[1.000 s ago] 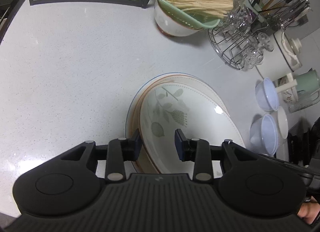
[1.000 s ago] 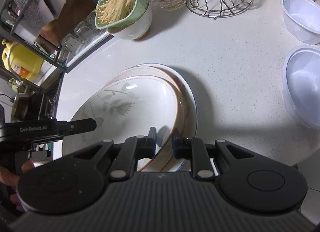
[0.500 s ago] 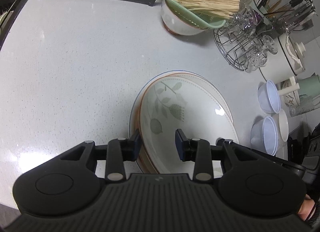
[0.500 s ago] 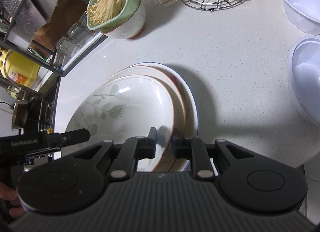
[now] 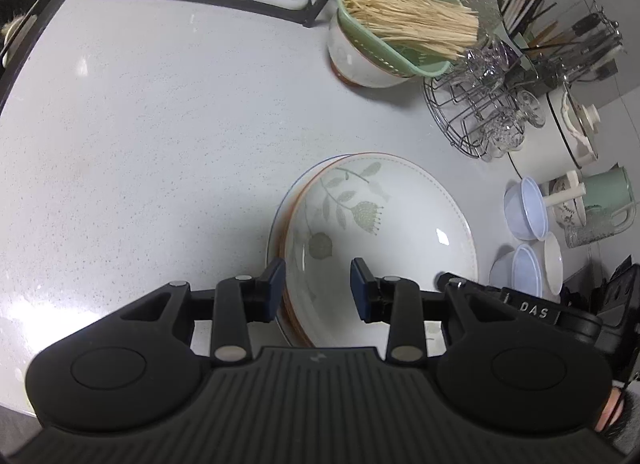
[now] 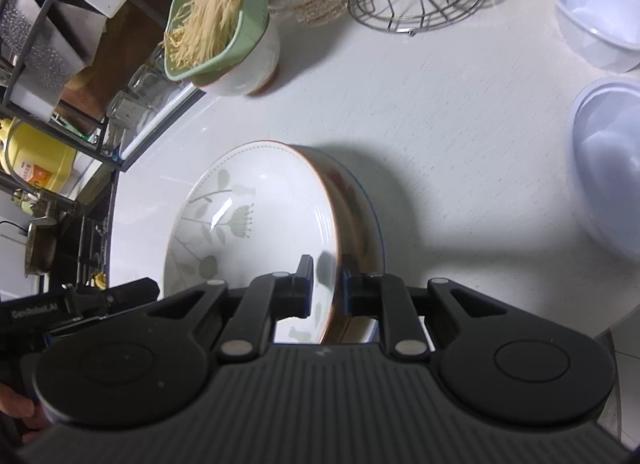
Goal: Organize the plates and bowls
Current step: 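Lower the plate onto the stack and open both grippers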
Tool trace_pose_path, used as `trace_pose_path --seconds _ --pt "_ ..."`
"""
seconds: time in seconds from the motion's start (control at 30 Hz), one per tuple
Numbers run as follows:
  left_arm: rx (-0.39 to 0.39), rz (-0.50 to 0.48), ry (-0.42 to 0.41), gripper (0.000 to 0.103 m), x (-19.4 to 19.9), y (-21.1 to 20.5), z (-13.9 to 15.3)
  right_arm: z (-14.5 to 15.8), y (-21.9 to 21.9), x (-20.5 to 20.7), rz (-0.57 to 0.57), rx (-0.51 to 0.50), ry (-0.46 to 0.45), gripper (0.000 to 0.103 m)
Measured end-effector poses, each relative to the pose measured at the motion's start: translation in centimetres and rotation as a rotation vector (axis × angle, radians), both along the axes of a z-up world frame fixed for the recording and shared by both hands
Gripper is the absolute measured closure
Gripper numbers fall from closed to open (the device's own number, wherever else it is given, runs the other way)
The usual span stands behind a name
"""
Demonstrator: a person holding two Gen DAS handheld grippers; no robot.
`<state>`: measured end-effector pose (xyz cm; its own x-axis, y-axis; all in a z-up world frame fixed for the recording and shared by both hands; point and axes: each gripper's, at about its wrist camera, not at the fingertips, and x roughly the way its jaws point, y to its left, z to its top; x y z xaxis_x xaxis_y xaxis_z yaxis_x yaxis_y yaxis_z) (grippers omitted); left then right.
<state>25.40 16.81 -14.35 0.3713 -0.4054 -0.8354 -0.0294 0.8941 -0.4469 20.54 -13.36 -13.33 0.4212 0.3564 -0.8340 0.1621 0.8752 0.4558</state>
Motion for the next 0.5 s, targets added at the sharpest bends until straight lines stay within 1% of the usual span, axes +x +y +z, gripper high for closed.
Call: trace_pose_path --seconds 0.17,0.4,0.5 --pt "0.011 -0.024 -0.017 0.063 0.0 -0.4 0.2 0.8 0.6 -0.5 0.006 -0.062 -0.007 0.086" --pt "0.002 -0.047 -0.053 0.063 -0.3 -0.3 1.2 1.9 2.6 -1.2 0.071 -0.211 -0.041 0.085" --pt "0.004 -0.061 -0.076 0.063 -0.7 -0.4 2.0 2.2 3.0 -1.4 0.073 -0.255 -0.037 0.083"
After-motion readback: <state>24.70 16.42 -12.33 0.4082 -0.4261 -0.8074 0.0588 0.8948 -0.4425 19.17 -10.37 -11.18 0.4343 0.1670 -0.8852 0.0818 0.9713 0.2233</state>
